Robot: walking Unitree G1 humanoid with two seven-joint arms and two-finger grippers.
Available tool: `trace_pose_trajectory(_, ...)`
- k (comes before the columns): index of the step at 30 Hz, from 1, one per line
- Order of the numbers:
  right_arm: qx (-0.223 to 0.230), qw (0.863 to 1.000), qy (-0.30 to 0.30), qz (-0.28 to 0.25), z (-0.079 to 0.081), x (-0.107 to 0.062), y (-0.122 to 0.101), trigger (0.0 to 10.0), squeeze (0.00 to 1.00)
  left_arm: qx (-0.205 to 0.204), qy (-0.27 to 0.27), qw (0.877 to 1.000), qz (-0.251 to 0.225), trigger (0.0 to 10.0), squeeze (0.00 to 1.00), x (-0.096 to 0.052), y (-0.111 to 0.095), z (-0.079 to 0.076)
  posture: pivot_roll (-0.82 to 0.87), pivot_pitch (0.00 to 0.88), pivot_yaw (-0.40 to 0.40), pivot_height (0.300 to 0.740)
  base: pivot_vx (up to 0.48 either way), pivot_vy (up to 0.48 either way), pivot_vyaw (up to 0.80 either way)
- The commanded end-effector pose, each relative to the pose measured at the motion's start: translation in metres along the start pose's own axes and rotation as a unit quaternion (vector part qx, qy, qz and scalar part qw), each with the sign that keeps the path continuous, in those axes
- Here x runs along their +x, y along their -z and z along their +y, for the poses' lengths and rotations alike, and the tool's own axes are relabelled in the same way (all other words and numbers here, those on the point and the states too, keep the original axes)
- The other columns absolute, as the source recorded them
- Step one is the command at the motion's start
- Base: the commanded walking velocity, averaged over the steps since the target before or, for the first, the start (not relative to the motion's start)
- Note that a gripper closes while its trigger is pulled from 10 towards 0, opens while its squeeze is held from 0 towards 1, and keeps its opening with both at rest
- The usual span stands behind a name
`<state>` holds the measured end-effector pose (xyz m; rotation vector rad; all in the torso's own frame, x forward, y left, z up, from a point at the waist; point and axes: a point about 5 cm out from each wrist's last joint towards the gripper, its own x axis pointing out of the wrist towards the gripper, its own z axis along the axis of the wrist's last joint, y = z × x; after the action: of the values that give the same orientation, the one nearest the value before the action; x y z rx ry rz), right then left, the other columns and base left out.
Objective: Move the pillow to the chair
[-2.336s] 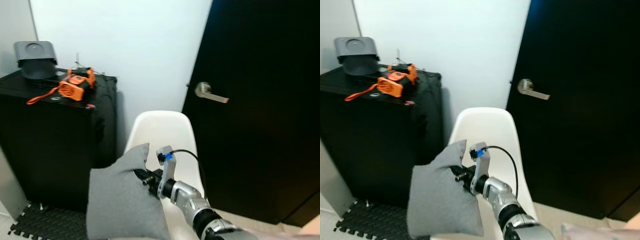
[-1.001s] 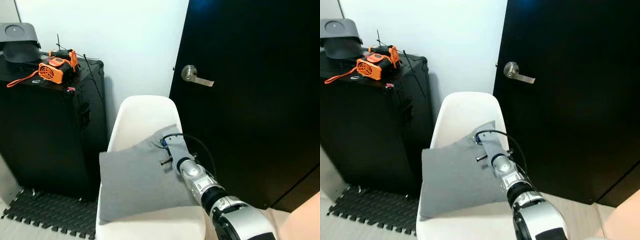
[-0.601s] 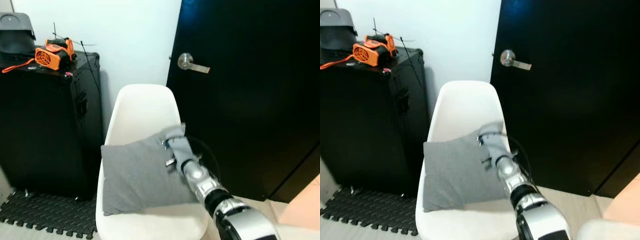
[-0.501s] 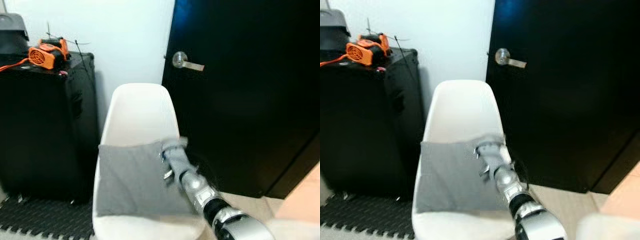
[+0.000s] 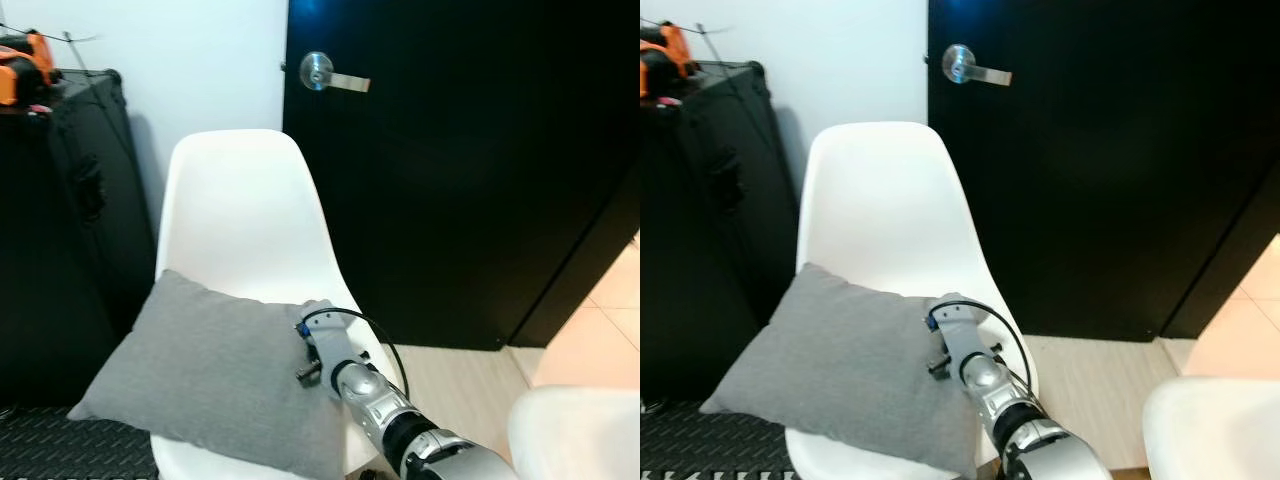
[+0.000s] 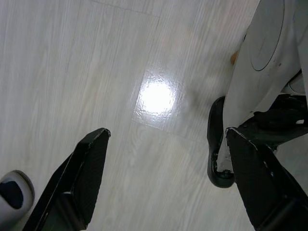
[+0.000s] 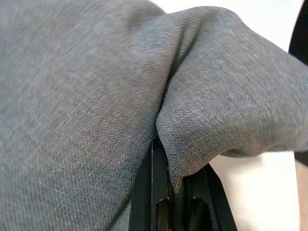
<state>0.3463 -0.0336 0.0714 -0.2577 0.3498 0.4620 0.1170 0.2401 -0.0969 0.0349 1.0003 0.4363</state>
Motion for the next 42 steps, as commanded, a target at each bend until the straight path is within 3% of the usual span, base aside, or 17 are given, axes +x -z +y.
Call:
trace_pose_trajectory(1, -0.002, 0.998, -0.016, -0.067, 0.011, 0.004, -0.033, 10.0, 0.0, 0.006, 0.019, 1.0, 0.009, 10.0, 0.0, -0.003, 0.006, -0.012, 0.13, 0.057, -0.137, 0.557, 0.0, 0.0, 0.0)
trace_pose_trajectory(5, 0.004, 0.995, -0.008, -0.1, 0.013, 0.005, -0.052, 10.0, 0.0, 0.001, 0.021, 1.0, 0.009, 10.0, 0.0, -0.003, 0.006, -0.014, 0.13, 0.058, -0.138, 0.557, 0.0, 0.0, 0.0)
trace_pose_trajectory(9, 0.027, 0.987, 0.015, -0.157, 0.006, 0.005, -0.083, 10.0, 0.0, 0.005, 0.023, 1.0, 0.012, 10.0, 0.0, -0.004, 0.009, -0.014, 0.13, 0.057, -0.133, 0.557, 0.0, 0.0, 0.0)
trace_pose_trajectory(12, 0.047, 0.984, 0.023, -0.173, 0.001, 0.004, -0.092, 10.0, 0.0, 0.005, 0.022, 1.0, 0.012, 10.0, 0.0, -0.004, 0.009, -0.013, 0.13, 0.06, -0.135, 0.557, 0.0, 0.0, 0.0)
trace_pose_trajectory(23, 0.043, 0.99, 0.023, -0.131, 0.003, 0.004, -0.062, 10.0, 0.0, 0.007, 0.02, 1.0, 0.006, 10.0, 0.0, -0.002, 0.006, -0.01, 0.12, 0.073, -0.119, 0.557, 0.0, 0.0, 0.0)
trace_pose_trajectory(24, 0.044, 0.99, 0.024, -0.13, 0.003, 0.004, -0.061, 10.0, 0.1, 0.008, 0.02, 1.0, 0.006, 10.0, 0.0, -0.002, 0.006, -0.01, 0.12, 0.073, -0.119, 0.557, 0.0, 0.0, 0.0)
trace_pose_trajectory(26, 0.044, 0.99, 0.024, -0.13, 0.003, 0.004, -0.061, 10.0, 0.1, 0.008, 0.02, 1.0, 0.006, 10.0, 0.0, -0.002, 0.006, -0.01, 0.12, 0.073, -0.119, 0.557, 0.0, 0.0, 0.0)
trace_pose_trajectory(27, 0.047, 0.99, 0.03, -0.127, 0.0, 0.004, -0.059, 10.0, 0.67, 0.008, 0.019, 1.0, 0.005, 10.0, 0.0, -0.002, 0.005, -0.01, 0.12, 0.081, -0.116, 0.557, 0.0, 0.0, 0.0)
trace_pose_trajectory(29, 0.045, 0.991, 0.041, -0.121, -0.004, 0.003, -0.054, 10.0, 0.76, 0.009, 0.018, 1.0, 0.003, 10.0, 0.0, -0.002, 0.005, -0.009, 0.11, 0.08, -0.114, 0.557, 0.0, 0.0, 0.0)
trace_pose_trajectory(35, 0.038, 0.991, 0.064, -0.115, -0.013, 0.002, -0.049, 10.0, 0.77, 0.01, 0.017, 1.0, 0.003, 10.0, 0.0, -0.002, 0.006, -0.008, 0.11, 0.093, -0.11, 0.557, 0.0, 0.0, 0.0)
trace_pose_trajectory(39, -0.005, 0.99, 0.098, -0.103, -0.026, 0.0, -0.045, 10.0, 0.75, 0.011, 0.016, 1.0, 0.004, 10.0, 0.0, -0.003, 0.007, -0.007, 0.11, 0.095, -0.109, 0.557, 0.0, 0.0, 0.0)
trace_pose_trajectory(41, -0.067, 0.982, 0.155, -0.079, -0.047, -0.003, -0.039, 10.0, 0.36, 0.009, 0.015, 1.0, 0.004, 10.0, 0.0, -0.003, 0.007, -0.007, 0.11, 0.104, -0.112, 0.557, 0.0, 0.0, 0.0)
trace_pose_trajectory(42, -0.067, 0.982, 0.155, -0.079, -0.047, -0.003, -0.039, 10.0, 0.36, 0.009, 0.015, 1.0, 0.004, 10.0, 0.0, -0.003, 0.007, -0.007, 0.11, 0.104, -0.112, 0.557, 0.0, 0.0, 0.0)
